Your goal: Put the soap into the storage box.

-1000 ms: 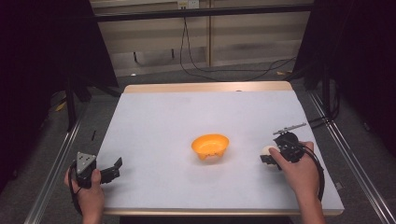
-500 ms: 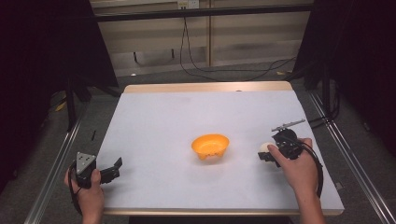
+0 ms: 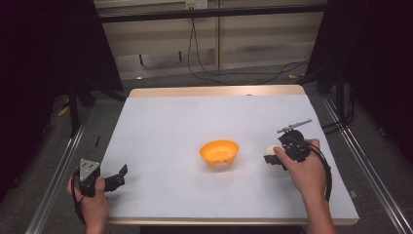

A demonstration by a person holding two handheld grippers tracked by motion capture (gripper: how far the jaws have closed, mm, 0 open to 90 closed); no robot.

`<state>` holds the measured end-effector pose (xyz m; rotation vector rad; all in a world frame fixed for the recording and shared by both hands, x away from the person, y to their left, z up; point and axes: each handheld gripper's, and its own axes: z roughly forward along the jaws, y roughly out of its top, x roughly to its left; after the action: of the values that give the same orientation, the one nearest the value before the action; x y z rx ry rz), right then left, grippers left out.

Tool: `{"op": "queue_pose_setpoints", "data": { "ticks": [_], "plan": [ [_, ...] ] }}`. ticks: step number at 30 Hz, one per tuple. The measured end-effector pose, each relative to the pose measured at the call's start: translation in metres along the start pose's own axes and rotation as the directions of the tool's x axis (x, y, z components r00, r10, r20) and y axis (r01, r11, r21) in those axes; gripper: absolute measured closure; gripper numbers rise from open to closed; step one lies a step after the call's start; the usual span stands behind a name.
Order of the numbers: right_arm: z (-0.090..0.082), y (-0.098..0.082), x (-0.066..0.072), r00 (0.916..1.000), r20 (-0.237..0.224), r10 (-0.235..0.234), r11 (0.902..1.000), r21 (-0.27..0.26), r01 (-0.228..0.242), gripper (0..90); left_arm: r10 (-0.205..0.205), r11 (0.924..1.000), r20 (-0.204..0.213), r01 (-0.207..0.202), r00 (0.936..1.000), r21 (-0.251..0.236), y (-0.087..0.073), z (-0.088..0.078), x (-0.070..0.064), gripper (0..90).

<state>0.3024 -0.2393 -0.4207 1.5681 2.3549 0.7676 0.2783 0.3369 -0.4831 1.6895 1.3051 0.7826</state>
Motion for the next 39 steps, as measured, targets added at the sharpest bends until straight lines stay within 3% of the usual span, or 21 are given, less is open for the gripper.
{"op": "queue_pose_setpoints", "data": {
  "ticks": [39],
  "plan": [
    [-0.008,0.034,0.022,0.9967,-0.039,-0.07,0.9975,-0.008,0.07,23.1,0.007,1.0,-0.004,-0.007,1.0,0.005,0.0,0.001,-0.001,0.0]
  ]
}}
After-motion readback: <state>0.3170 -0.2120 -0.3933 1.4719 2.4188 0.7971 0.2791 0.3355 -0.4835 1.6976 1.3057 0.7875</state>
